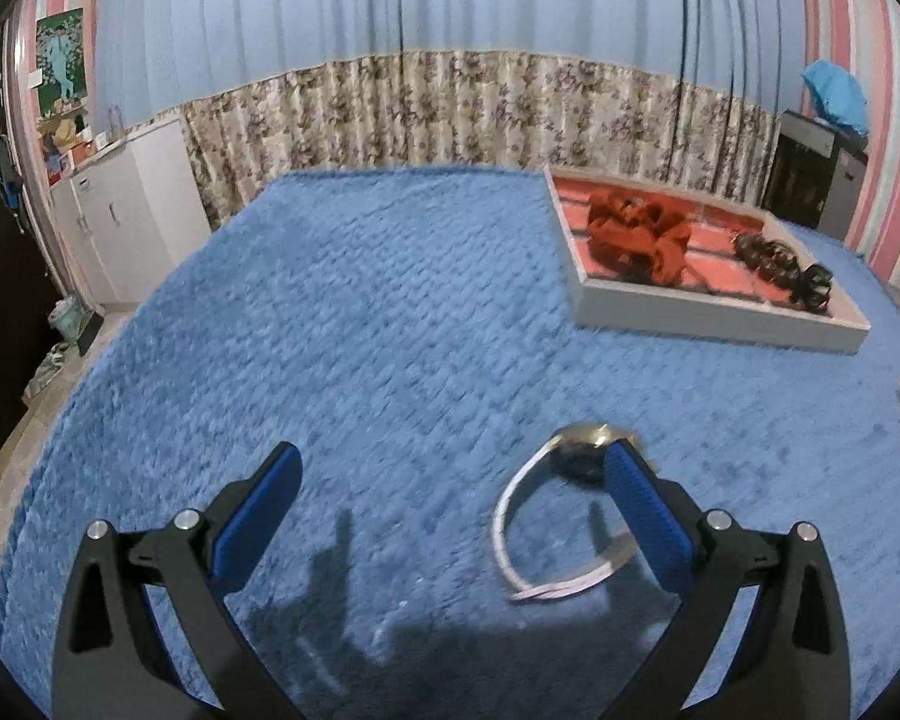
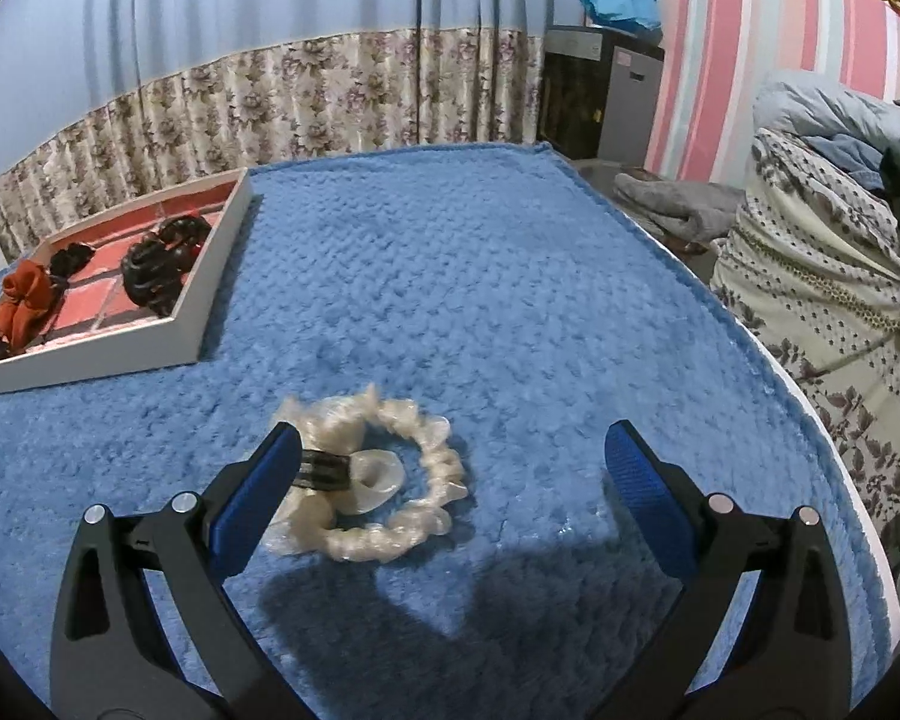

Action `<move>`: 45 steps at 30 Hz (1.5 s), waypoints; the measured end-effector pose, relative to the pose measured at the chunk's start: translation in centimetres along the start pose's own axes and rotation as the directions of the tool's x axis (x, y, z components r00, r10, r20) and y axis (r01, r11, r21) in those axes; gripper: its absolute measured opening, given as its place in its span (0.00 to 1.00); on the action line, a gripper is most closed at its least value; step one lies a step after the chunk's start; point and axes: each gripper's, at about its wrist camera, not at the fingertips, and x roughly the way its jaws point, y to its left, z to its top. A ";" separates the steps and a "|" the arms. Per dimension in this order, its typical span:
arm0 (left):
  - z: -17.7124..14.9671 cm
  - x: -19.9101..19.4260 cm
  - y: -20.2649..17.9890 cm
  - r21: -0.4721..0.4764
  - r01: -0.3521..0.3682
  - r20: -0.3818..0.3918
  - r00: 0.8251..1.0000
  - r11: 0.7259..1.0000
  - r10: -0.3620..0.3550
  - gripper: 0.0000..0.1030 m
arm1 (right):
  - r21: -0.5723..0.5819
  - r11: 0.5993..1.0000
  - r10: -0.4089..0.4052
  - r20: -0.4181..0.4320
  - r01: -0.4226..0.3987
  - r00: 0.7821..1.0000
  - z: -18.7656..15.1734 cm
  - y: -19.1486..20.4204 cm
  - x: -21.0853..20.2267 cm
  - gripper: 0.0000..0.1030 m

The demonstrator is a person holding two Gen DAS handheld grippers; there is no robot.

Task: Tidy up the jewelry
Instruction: 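Withdraw both tools from the tray toward the silver watch and cream scrunchie, then grasp the silver watch with the left tool while the right tool grasps the cream scrunchie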

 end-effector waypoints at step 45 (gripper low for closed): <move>-0.5 1.9 -1.9 0.072 0.172 -0.050 0.984 0.982 -0.169 0.23 | -0.045 0.999 0.021 -0.108 -0.026 0.994 -0.4 0.9 2.2 0.29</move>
